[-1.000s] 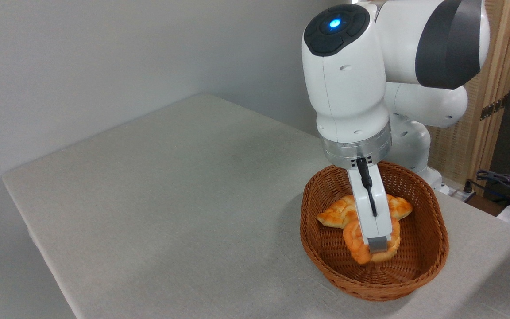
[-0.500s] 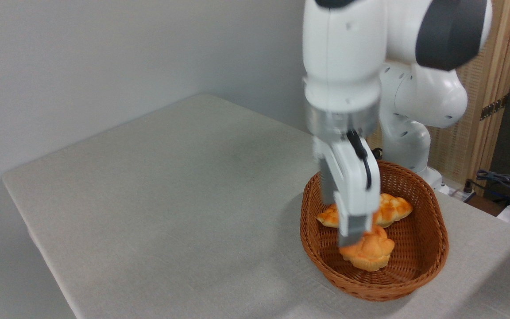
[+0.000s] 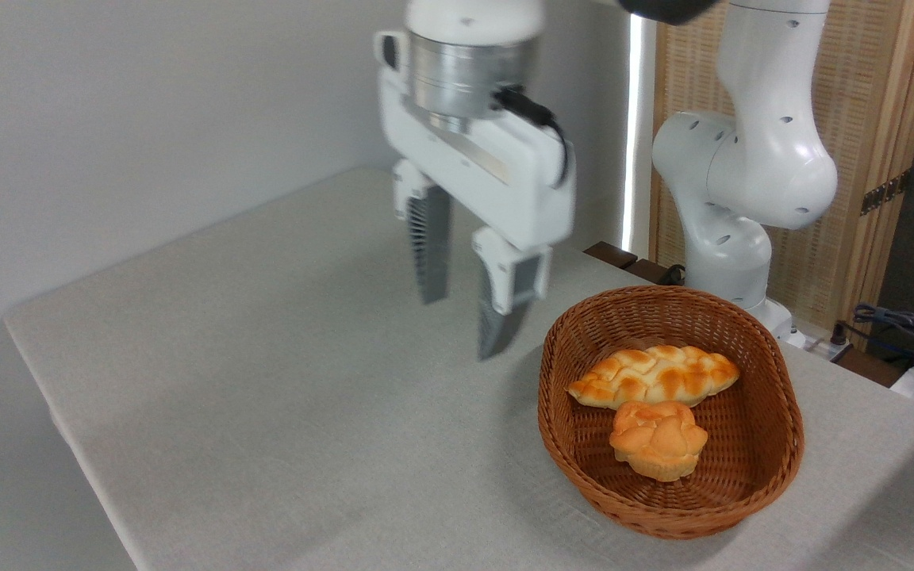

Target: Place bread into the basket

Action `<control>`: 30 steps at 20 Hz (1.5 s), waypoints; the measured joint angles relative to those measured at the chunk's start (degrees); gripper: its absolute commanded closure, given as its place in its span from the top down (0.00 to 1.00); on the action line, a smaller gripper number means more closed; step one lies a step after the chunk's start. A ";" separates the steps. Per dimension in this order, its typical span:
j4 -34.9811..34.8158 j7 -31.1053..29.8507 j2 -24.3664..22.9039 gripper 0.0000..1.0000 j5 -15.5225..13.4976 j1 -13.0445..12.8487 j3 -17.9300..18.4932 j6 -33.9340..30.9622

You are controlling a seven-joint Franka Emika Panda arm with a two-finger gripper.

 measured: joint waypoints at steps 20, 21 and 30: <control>8.55 -11.95 6.88 1.00 5.63 7.42 -17.09 -2.41; 8.54 -11.98 6.94 1.00 5.68 7.36 -17.10 -2.43; 8.54 -13.83 7.79 1.00 5.68 6.92 -17.14 -3.71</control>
